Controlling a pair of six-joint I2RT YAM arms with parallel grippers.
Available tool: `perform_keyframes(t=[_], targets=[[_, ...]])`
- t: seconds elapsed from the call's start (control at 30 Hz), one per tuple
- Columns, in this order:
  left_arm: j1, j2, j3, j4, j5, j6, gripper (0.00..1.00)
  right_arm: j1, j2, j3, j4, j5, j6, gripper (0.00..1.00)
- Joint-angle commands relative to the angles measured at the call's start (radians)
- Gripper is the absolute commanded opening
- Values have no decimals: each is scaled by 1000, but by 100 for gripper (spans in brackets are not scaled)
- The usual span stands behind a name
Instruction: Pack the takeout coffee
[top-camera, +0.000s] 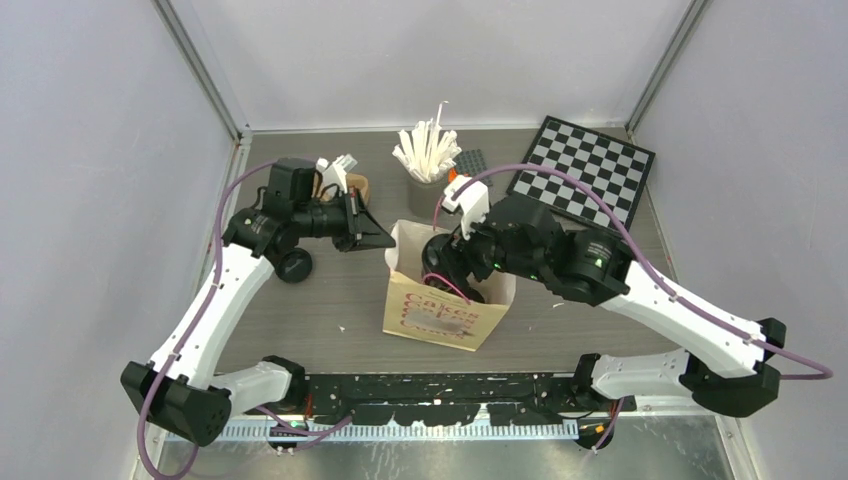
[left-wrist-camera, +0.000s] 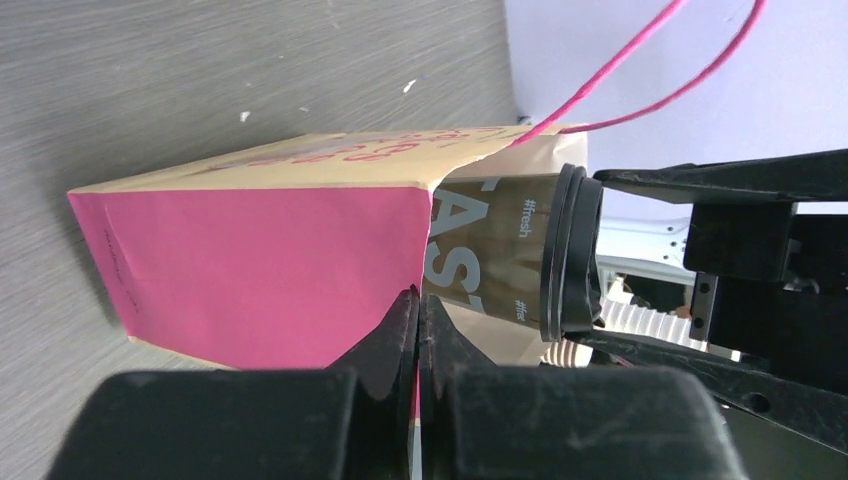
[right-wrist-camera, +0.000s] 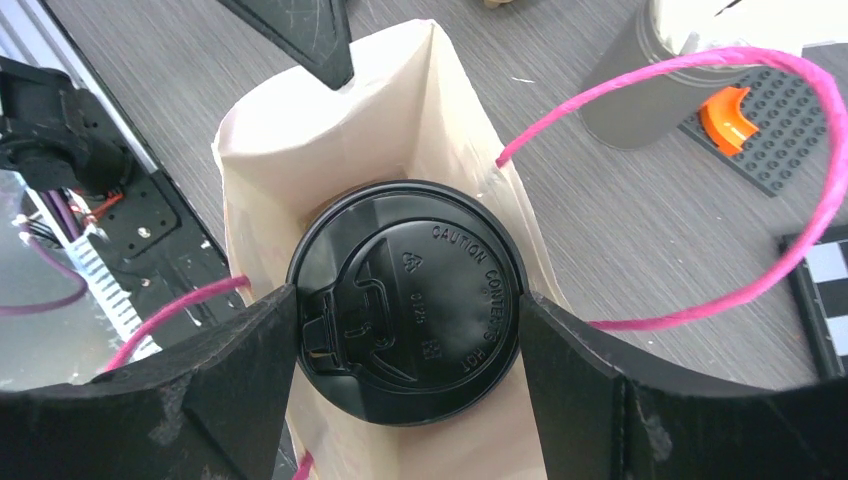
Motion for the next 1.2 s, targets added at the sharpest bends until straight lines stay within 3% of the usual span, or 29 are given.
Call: perform_keyframes(t=[0.0, 0.57, 0.73, 0.87, 1.17], targets=[[-23, -28, -65, 270, 88, -156, 0, 5, -82, -49, 24, 56, -57, 72], [-32, 52, -44, 453, 124, -163, 2, 6, -105, -56, 8, 81, -169, 73], [-32, 32, 13, 277, 78, -91, 28, 11, -104, -62, -10, 21, -146, 72], [-31, 10, 86, 33, -12, 18, 48, 42, -109, -73, -5, 57, -122, 72], [-31, -7, 189, -296, -78, 133, 54, 216, -55, -54, -20, 226, -133, 71]])
